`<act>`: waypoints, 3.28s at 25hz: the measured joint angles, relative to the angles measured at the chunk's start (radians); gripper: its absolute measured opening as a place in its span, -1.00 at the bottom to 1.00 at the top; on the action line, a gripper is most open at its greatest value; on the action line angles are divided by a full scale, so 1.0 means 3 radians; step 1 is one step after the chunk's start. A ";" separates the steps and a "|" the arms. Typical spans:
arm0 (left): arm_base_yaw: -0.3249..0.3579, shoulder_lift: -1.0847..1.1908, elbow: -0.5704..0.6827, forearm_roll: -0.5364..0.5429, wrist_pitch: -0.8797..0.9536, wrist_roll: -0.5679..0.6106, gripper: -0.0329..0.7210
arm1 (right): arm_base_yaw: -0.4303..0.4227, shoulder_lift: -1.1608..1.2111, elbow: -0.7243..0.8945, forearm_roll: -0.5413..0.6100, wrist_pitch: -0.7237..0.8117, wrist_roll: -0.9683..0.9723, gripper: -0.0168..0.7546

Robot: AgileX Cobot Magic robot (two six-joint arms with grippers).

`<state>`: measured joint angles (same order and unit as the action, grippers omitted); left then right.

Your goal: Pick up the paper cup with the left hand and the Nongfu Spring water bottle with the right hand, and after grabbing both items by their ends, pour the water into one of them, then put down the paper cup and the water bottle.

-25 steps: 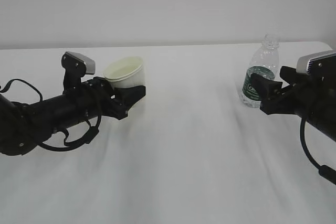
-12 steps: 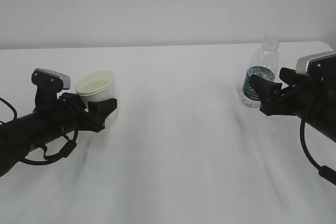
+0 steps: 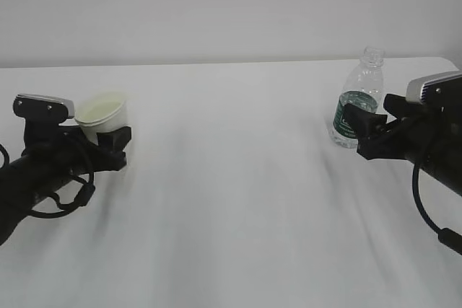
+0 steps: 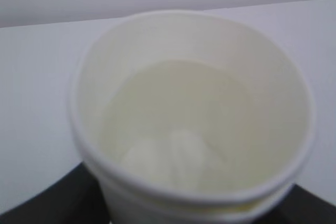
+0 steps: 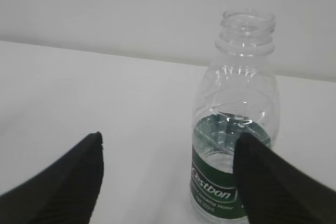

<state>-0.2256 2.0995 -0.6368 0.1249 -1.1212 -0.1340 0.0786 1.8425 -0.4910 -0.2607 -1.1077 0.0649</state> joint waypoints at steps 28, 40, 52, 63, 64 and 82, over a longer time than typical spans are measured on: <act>0.0000 0.0352 -0.0531 -0.0495 -0.0003 0.0028 0.23 | 0.0000 0.0000 0.0000 -0.0001 0.0024 0.0000 0.57; 0.0000 0.0553 -0.0702 -0.0498 -0.0003 0.0028 0.23 | 0.0000 0.0000 0.0000 -0.0001 0.0024 0.0000 0.57; 0.0000 0.0660 -0.0709 -0.0487 -0.0043 0.0035 0.23 | 0.0000 0.0000 0.0000 -0.0007 0.0024 0.0000 0.57; 0.0000 0.0660 -0.0709 -0.0379 -0.0055 0.0035 0.57 | 0.0000 0.0000 0.0000 -0.0007 0.0024 0.0001 0.57; 0.0000 0.0660 -0.0709 -0.0380 -0.0055 0.0035 0.58 | 0.0000 0.0000 0.0000 -0.0007 0.0024 0.0001 0.57; 0.0000 0.0410 -0.0527 -0.0388 -0.0070 0.0041 0.66 | 0.0000 0.0000 0.0000 -0.0007 0.0029 0.0001 0.56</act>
<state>-0.2256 2.2226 -0.7950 0.0086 -1.1422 -0.1217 0.0786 1.8425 -0.4910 -0.2628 -1.0991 0.0651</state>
